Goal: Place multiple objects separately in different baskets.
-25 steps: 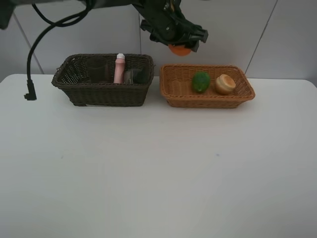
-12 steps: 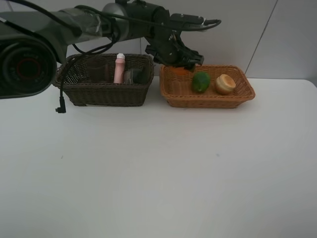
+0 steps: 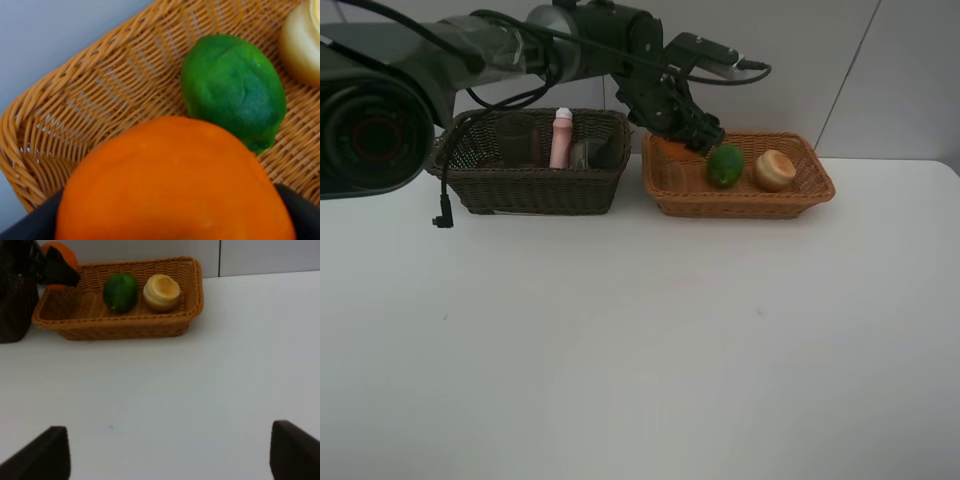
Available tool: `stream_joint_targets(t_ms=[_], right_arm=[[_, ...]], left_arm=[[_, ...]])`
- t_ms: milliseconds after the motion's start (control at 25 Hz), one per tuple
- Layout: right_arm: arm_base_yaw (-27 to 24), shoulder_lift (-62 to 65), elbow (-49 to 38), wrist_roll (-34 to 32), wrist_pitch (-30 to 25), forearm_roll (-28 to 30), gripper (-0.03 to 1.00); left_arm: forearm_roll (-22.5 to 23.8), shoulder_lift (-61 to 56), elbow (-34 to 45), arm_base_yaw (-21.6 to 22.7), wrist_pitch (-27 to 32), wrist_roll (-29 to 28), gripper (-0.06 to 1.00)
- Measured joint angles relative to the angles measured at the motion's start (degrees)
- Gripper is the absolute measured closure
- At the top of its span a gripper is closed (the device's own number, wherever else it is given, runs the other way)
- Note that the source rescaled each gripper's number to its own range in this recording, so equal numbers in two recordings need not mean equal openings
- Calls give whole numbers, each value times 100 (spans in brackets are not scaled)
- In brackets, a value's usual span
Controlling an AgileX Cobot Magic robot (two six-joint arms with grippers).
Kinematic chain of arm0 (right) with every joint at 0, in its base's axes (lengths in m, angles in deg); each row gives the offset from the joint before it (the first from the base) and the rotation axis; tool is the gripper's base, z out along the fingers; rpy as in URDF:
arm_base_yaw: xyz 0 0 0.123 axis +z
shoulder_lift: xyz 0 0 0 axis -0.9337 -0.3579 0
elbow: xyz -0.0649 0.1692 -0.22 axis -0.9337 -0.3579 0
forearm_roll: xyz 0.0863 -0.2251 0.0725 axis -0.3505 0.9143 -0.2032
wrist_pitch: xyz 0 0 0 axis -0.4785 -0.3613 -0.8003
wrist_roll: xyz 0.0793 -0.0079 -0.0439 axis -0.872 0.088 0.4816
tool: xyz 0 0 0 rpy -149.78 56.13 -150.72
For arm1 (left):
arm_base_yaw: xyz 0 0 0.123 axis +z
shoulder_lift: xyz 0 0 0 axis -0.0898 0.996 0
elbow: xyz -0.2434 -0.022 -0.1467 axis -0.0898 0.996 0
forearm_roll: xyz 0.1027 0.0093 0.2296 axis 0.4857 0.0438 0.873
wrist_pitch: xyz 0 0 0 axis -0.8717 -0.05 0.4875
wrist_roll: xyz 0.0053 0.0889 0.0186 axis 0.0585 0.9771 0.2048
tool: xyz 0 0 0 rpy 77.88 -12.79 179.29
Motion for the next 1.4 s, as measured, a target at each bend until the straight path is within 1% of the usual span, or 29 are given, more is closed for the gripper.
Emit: stream_joint_targets(t_ms=[120,640,880,960,1080,1200,1400], right_arm=[[0,0,0,0,0,0,15],[0,0,0,0,0,0,15],[0,0,0,0,0,0,15],[0,0,0,0,0,0,15],[0,0,0,0,0,0,15],[0,0,0,0,0,-5,15],[0,0,0,0,0,-5,15]], left_arm=[[0,0,-17,0,-10,11,-5],[-16,0,-17,-9,1,130,-5],[-16,0,-17,-16,197,144,-5],[-16,0,-17,-33,321,210,-5],[-18,0,-17,-75,587,488,-5],[-29,-23,-17,-78,993,731,-5],[-17,-383,-17,-78,1573,812,-5]])
